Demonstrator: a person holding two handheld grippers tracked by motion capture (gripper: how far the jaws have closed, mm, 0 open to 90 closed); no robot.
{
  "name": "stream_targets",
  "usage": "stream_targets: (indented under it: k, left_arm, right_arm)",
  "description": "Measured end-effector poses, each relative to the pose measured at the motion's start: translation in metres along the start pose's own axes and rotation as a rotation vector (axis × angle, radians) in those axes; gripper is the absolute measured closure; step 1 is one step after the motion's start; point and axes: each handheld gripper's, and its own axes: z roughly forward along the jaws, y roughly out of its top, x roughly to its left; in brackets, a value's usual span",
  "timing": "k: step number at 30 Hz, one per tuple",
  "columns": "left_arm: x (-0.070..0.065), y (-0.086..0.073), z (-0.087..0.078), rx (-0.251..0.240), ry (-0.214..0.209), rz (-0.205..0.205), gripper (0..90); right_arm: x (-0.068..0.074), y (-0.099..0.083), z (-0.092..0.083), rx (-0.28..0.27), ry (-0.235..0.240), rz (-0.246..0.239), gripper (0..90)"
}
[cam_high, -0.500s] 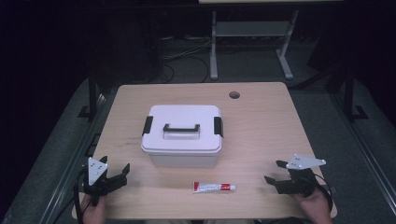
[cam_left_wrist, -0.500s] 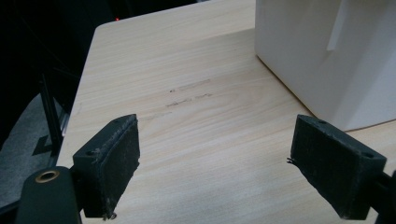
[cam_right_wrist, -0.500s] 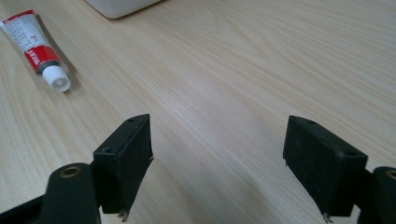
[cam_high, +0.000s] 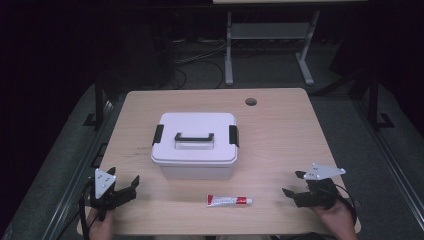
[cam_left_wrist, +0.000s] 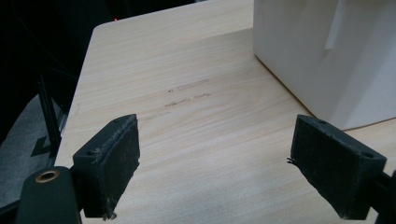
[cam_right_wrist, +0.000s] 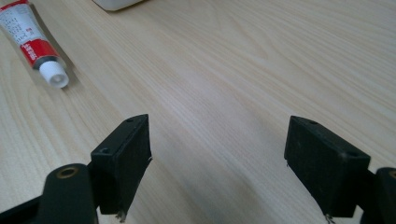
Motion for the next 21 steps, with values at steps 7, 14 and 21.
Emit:
stream_targets:
  k: [7, 14, 21]
  left_arm:
    - [0.003, 0.0, -0.002, -0.003, 0.007, -0.005, 15.0]
    - [0.004, -0.001, -0.003, -0.004, 0.011, -0.012, 15.0]
    - [0.005, 0.0, -0.003, -0.006, 0.011, -0.01, 15.0]
  right_arm:
    - [-0.001, 0.008, 0.0, 0.044, 0.008, -0.023, 21.6]
    - [-0.006, 0.011, -0.002, 0.099, 0.005, -0.038, 21.1]
    - [-0.011, 0.018, -0.005, 0.15, 0.001, -0.077, 20.7]
